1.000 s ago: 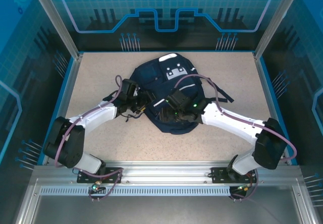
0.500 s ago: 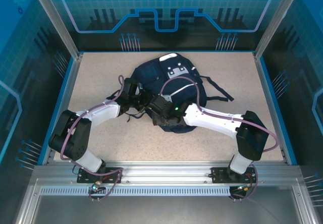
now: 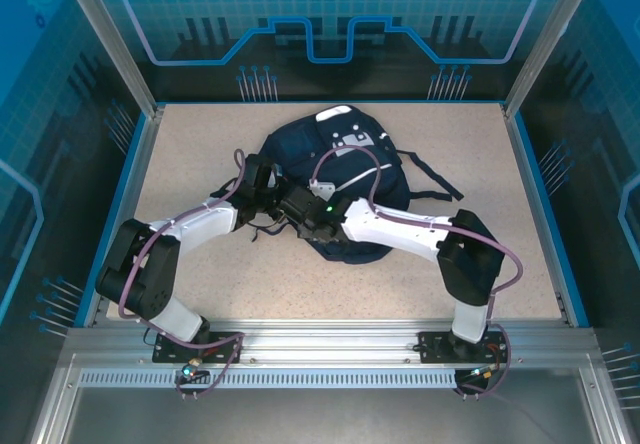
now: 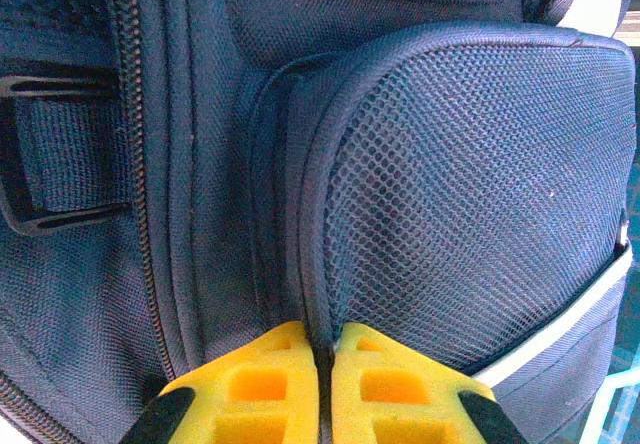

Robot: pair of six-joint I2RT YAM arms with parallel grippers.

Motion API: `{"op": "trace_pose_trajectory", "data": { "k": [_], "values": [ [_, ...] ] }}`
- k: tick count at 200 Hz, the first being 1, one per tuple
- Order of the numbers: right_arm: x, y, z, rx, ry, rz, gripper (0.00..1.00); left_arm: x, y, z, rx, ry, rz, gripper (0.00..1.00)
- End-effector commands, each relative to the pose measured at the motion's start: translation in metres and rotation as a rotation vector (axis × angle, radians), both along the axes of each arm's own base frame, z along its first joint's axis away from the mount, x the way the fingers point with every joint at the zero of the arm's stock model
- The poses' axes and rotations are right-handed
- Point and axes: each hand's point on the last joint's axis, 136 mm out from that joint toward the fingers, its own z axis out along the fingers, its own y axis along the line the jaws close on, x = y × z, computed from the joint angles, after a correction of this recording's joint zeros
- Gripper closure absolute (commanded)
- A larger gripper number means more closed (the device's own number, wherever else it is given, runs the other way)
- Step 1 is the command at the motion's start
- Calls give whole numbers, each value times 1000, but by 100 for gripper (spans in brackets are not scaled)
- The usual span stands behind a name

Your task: Pack the student bag

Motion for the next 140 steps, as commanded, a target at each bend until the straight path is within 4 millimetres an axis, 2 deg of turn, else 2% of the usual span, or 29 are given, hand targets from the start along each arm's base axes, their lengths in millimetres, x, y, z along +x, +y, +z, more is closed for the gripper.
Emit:
{"op": "trace_pose_trajectory", "data": {
  "k": [1,26,51,69,112,140],
  "values": [
    [9,-16,1,-57,-21,-86,51,1,-6,25,-56,-66,-26,100],
    [4,-29,-6,-105,-17,-109,57,1,-6,25,-52,-66,-25,100],
    [-1,-42,-12,-139,-10,-114,72,1,-4,24,-42,-68,-20,100],
    [0,-44,-11,-156,-22,-88,75,1,-3,24,-35,-69,-19,100],
    [8,-33,-16,-139,-22,-10,76,1,-3,23,-33,-65,-19,100],
    [10,-39,-11,-184,-40,7,92,0,0,21,-14,-63,-12,100]
  ]
}}
